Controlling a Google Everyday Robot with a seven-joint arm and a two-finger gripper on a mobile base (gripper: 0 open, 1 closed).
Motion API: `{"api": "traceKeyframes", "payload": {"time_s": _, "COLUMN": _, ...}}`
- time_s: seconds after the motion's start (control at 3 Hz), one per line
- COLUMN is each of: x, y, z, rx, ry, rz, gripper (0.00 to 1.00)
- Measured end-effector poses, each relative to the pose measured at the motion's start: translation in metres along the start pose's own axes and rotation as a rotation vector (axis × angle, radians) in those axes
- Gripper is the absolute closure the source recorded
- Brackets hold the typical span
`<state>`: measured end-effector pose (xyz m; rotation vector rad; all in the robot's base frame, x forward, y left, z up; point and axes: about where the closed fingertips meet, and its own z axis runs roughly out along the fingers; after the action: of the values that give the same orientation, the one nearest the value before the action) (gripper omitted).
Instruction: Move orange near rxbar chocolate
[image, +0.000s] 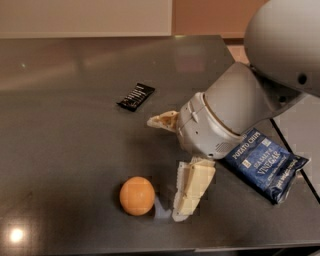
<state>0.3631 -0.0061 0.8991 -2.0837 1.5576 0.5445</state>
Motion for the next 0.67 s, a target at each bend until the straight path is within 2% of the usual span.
{"api": "traceKeyframes", "payload": {"time_s": 0.67, "x": -0.013, "y": 0.017, "z": 0.045, "rx": -0.096, "ry": 0.005, "rz": -0.051, "gripper": 0.00}}
